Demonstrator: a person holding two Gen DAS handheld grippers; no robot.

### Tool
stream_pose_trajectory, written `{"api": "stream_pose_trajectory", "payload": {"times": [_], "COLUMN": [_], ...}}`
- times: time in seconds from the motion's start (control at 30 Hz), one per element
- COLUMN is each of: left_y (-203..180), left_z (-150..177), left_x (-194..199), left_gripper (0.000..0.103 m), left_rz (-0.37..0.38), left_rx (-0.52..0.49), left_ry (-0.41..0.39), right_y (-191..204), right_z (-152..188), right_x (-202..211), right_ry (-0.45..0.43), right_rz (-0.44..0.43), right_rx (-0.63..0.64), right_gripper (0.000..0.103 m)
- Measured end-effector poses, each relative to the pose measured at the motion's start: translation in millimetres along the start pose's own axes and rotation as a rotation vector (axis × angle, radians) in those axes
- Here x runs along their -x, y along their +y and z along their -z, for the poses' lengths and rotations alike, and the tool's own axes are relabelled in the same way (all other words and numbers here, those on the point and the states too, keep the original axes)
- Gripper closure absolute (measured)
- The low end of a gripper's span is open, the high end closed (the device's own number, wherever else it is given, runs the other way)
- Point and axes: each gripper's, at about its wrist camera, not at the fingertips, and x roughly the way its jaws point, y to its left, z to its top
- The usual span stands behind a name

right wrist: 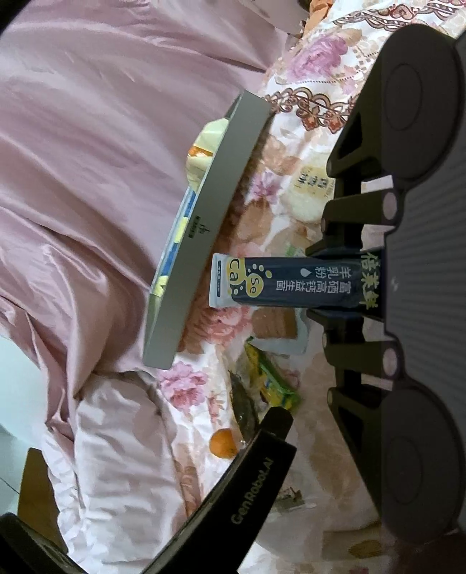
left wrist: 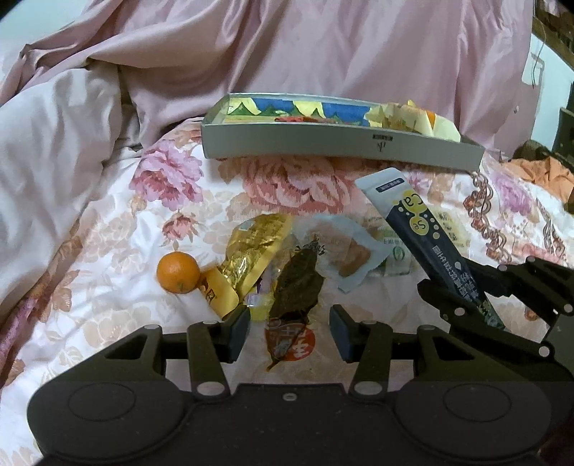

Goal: Organize snacks
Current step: 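Lift both held snacks and carry them over the grey box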

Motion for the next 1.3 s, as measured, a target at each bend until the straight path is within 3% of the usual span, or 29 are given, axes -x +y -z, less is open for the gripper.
{"api": "stream_pose_trajectory", "payload": {"times": [0.5,0.87,1.3], "left_y": [-1,-8,2], "left_z": [-31,-85,-164], "left_x": [4,-8,-35], "left_gripper": [0.052,0.052,0.052], "left_rz": [0.036,0.042,-0.026], "left_rx": [0.079,0.124,0.191], "left_ry": [-0.063,-0.154,-0.272], "right_y": [-15,-45,-82], "right_z": [-19,-53,-108], "right_x": [5,-17,-59], "right_ry": [-0.082,-0.134,-0.216], "right_rz": [0.042,0.074,0.075], "right_rx": [-0.012,-0.038,-0.036], "right_gripper": [0.072,0.072,0.071]}}
